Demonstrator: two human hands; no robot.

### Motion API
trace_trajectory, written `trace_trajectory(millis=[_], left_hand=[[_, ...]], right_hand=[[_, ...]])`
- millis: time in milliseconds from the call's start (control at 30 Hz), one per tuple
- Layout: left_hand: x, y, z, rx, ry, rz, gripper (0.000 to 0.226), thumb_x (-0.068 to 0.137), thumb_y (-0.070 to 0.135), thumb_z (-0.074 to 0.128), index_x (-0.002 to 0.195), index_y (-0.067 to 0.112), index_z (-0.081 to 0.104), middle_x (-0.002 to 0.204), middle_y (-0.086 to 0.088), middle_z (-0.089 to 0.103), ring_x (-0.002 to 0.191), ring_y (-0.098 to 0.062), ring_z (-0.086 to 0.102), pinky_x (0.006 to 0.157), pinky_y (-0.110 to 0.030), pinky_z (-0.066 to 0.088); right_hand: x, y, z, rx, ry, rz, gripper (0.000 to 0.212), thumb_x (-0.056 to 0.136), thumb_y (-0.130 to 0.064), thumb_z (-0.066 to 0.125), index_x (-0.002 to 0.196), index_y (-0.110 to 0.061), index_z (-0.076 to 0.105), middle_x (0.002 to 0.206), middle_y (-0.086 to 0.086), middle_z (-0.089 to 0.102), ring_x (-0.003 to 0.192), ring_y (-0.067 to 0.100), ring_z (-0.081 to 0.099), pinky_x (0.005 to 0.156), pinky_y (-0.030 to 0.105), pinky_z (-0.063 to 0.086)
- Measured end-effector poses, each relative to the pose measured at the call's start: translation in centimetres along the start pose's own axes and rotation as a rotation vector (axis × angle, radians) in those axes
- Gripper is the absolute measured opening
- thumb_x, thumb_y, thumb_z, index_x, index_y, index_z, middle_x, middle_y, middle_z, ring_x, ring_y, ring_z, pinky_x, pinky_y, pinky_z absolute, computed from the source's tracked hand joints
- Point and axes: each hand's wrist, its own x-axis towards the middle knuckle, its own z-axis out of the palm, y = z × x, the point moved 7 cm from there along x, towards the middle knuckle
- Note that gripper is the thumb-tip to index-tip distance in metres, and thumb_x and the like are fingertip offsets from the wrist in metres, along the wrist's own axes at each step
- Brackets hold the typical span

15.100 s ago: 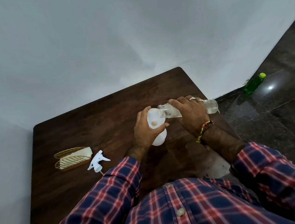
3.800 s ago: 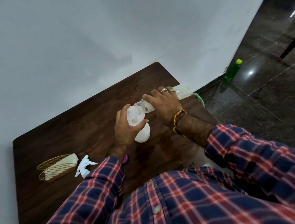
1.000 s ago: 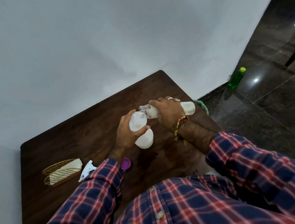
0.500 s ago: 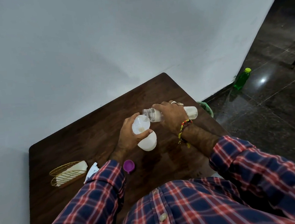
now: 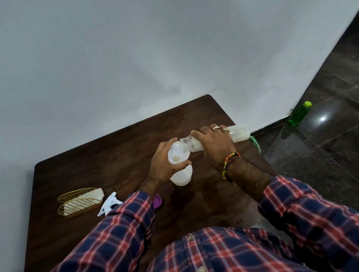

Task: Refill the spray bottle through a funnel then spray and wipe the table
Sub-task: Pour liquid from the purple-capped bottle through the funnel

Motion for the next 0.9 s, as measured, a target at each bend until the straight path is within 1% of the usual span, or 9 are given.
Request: trace_trajectory(millis=[167,267,367,433,500,600,733,800,900], left_hand=[[-0.2,0.1,-0.1,-0.014,0.005,-0.002,0.085,0.070,0.049,0.080,0.141,0.020,0.043,0.140,-0.001,0.048,0.121,-0.018,0.050,0.097,-0.027,0.042],[-0.2,-0.1,-0.1,-0.019,0.010,-0.006,0.086,0.069,0.049,0.081,0.141,0.021,0.042,0.139,0.000,0.048,0.120,-0.017,0.050,0.094,-0.024,0.041],[-0.2,-0.1,-0.1,-0.019,0.010,-0.002,0.088,0.069,0.049,0.081,0.142,0.020,0.041,0.140,0.000,0.047,0.121,-0.016,0.049,0.094,-0.023,0.040],[-0.3,0.1,-0.2,-0.021,0.012,0.009,0.090,0.069,0.047,0.082,0.143,0.019,0.040,0.141,-0.002,0.046,0.123,-0.017,0.048,0.095,-0.025,0.040],[-0.4,0.2,-0.3,-0.054,0.008,0.008,0.092,0.069,0.044,0.083,0.145,0.018,0.037,0.143,-0.003,0.044,0.126,-0.018,0.046,0.099,-0.030,0.041],[-0.9,0.2,-0.7,-0.095,0.012,0.002,0.096,0.067,0.043,0.085,0.145,0.019,0.035,0.145,-0.003,0.042,0.128,-0.019,0.044,0.104,-0.037,0.042],[-1.2,0.1,-1.1,-0.121,0.017,-0.006,0.096,0.064,0.044,0.086,0.143,0.020,0.037,0.143,-0.002,0.042,0.126,-0.017,0.043,0.104,-0.038,0.044],[-1.2,0.0,-1.1,-0.142,0.011,-0.006,0.103,0.060,0.049,0.087,0.144,0.023,0.033,0.146,0.000,0.039,0.129,-0.017,0.041,0.105,-0.038,0.041],[-1.0,-0.3,-1.1,-0.192,-0.012,-0.006,0.115,0.056,0.053,0.087,0.148,0.028,0.024,0.152,0.003,0.032,0.134,-0.016,0.036,0.107,-0.035,0.036]], right_hand=[[0.1,0.0,0.3,-0.025,0.007,-0.005,0.058,0.084,-0.015,0.065,0.137,-0.028,0.045,0.128,0.004,0.057,0.124,0.032,0.048,0.109,0.052,0.032],[0.1,0.1,0.3,-0.017,0.017,-0.004,0.058,0.083,-0.013,0.064,0.136,-0.028,0.046,0.126,0.003,0.058,0.123,0.031,0.048,0.107,0.052,0.031],[0.2,0.0,0.4,-0.031,0.055,-0.018,0.060,0.078,-0.010,0.067,0.133,-0.028,0.049,0.122,0.003,0.060,0.119,0.032,0.051,0.105,0.052,0.034],[0.3,0.0,0.5,-0.039,0.077,-0.023,0.061,0.076,-0.010,0.069,0.132,-0.028,0.051,0.120,0.002,0.061,0.117,0.032,0.053,0.104,0.052,0.035],[0.2,0.3,0.8,-0.016,0.085,-0.008,0.061,0.076,-0.010,0.068,0.131,-0.029,0.050,0.120,0.002,0.061,0.117,0.031,0.053,0.103,0.051,0.036],[0.0,0.6,1.5,0.095,0.068,0.033,0.060,0.078,-0.014,0.068,0.134,-0.027,0.048,0.123,0.002,0.061,0.115,0.031,0.056,0.099,0.050,0.041],[-0.4,1.2,2.5,0.259,0.058,0.084,0.061,0.078,-0.028,0.070,0.132,-0.025,0.044,0.123,0.002,0.060,0.106,0.032,0.061,0.083,0.044,0.051],[-0.9,1.5,2.7,0.385,0.114,0.123,0.060,0.076,-0.032,0.072,0.129,-0.025,0.045,0.122,0.001,0.061,0.104,0.031,0.062,0.079,0.042,0.052],[-1.8,2.1,2.8,0.593,0.230,0.164,0.058,0.071,-0.032,0.079,0.120,-0.023,0.050,0.112,-0.002,0.066,0.099,0.025,0.065,0.080,0.038,0.052]])
